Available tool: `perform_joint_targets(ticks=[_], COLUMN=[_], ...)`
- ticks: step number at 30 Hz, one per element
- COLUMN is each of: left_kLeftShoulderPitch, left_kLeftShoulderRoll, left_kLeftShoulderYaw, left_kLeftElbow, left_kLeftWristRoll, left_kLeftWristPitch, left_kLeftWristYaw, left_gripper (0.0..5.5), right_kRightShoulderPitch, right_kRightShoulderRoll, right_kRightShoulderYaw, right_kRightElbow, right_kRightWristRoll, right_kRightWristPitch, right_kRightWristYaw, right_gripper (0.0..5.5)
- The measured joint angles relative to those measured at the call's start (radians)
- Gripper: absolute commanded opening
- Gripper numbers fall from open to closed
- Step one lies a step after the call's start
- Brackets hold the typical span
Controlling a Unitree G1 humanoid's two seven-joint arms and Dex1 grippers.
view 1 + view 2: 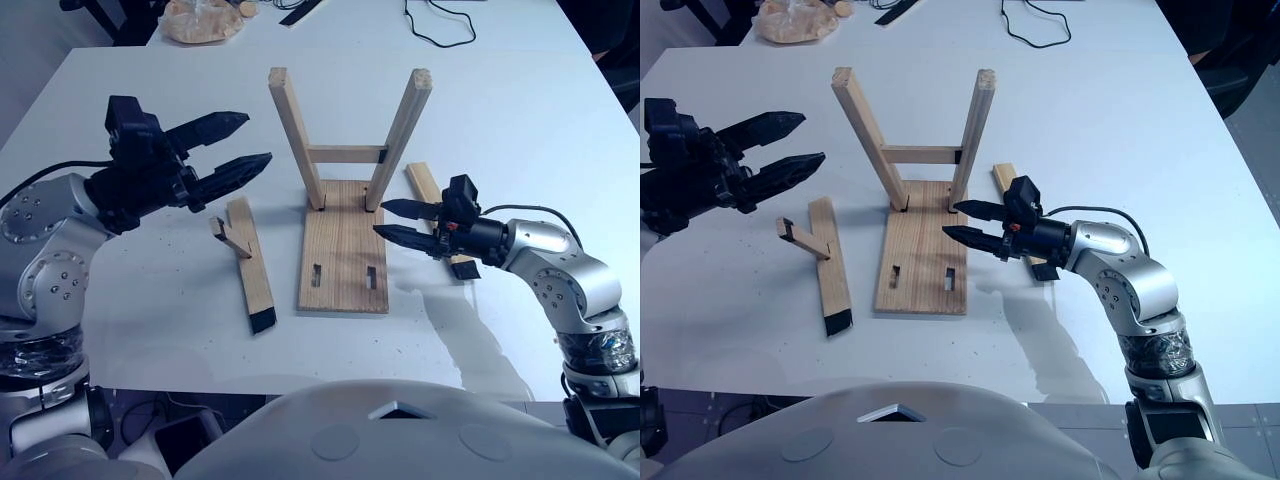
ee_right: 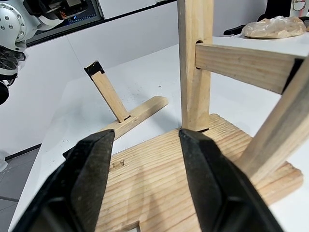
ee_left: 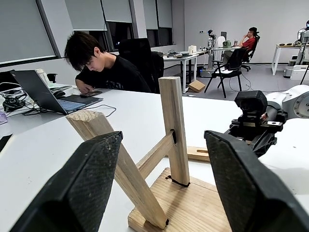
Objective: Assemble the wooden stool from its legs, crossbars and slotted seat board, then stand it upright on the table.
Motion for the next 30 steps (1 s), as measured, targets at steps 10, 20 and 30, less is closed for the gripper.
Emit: perform_joint_targets(ticks=[10, 20, 30], left_kLeftShoulderPitch=[0.101, 0.121, 0.638], left_kLeftShoulderRoll=[-0.178, -0.008, 0.067], left_kLeftShoulderYaw=[-0.114, -0.041, -0.283], left_kLeftElbow=[0.191, -0.254, -0.199], left_kLeftWristRoll=[0.141, -0.012, 0.448], left_kLeftWristPitch=[-0.264, -0.018, -0.195], left_kLeftWristYaw=[-0.01, 0.061, -0.007], left_gripper=[3.13, 3.13, 3.13], right_kRightShoulderPitch=[-0.002, 0.005, 0.05], right_kRightShoulderRoll=[0.01, 0.002, -0.003], right_kRightShoulderYaw=[0.021, 0.011, -0.019], right_kRightElbow=[0.04, 0.034, 0.0], right_kRightWristRoll=[-0.016, -0.012, -0.001], right_kRightWristPitch=[-0.016, -0.015, -0.011], right_kRightWristYaw=[0.016, 0.013, -0.01], right_gripper=[2.43, 2.43, 2.43])
